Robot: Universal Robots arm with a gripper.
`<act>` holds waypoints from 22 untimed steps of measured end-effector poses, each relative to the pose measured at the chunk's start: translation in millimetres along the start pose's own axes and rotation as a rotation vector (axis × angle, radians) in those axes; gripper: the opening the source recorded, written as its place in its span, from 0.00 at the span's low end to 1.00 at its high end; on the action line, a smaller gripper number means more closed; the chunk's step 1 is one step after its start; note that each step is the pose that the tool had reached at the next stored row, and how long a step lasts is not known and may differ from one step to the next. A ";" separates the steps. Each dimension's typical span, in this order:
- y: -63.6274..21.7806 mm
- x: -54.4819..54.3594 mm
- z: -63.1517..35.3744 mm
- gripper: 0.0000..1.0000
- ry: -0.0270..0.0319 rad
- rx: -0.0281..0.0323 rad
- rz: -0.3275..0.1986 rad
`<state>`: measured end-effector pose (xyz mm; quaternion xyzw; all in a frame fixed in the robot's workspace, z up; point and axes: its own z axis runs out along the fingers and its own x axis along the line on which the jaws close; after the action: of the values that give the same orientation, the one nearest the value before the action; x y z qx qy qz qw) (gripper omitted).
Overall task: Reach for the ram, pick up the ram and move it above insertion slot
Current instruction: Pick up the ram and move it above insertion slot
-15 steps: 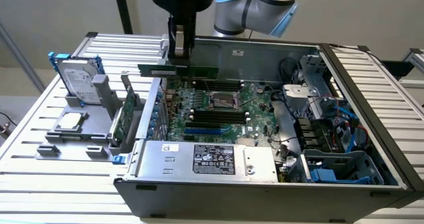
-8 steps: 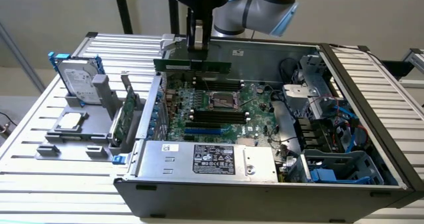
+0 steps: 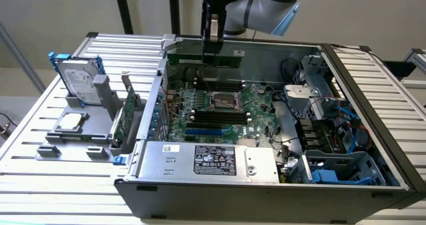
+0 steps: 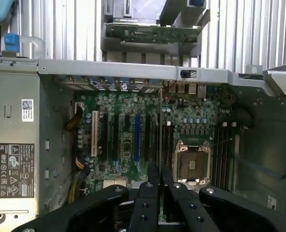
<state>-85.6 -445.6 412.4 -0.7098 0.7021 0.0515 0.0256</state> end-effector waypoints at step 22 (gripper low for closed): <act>-31.9 -32.9 27.7 0.13 0.0230 0.0007 0.015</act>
<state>-55.0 -409.4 387.4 -0.7049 0.7078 0.0433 0.0174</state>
